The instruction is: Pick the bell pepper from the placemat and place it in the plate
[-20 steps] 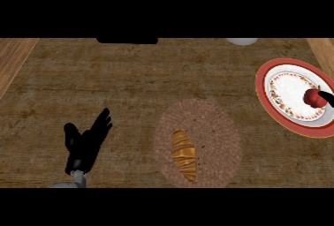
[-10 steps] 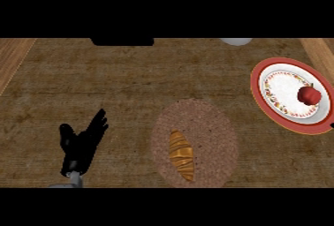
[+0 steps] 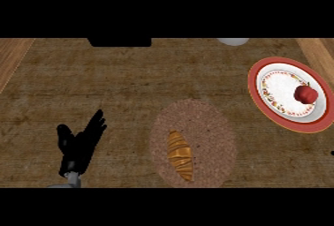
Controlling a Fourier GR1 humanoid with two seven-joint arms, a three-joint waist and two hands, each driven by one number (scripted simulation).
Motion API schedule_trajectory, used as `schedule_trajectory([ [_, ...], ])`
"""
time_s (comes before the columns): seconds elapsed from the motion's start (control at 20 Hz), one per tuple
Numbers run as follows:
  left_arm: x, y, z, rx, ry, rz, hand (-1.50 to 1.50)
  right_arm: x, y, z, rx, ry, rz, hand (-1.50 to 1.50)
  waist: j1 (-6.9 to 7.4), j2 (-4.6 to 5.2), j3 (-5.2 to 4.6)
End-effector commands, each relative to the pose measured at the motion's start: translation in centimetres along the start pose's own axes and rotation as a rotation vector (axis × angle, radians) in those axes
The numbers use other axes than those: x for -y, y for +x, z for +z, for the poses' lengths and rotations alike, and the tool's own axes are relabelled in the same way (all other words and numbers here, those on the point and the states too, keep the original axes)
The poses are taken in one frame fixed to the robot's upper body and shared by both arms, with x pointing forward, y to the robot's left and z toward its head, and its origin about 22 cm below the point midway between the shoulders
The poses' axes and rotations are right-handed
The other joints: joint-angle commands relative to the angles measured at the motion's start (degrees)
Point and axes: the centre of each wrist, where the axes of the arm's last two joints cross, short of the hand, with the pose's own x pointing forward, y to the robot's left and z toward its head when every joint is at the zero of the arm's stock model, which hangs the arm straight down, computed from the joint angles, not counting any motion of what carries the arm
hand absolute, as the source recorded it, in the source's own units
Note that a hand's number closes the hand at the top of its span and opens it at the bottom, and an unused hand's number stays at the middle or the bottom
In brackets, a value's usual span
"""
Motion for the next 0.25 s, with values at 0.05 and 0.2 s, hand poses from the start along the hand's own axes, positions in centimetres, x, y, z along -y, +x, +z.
schedule_trajectory([
  [0.05,0.5,-0.3,0.7,0.009,0.013,-0.005,0.00,0.0,-0.4,1.9,-0.026,-0.002,-0.003,-1.50,-0.09,-0.06,-0.03],
  [0.2,0.6,1.0,0.3,0.017,0.011,0.000,0.00,0.2,-1.0,3.4,-0.032,0.003,0.032,-1.50,-0.04,-0.02,-0.01],
])
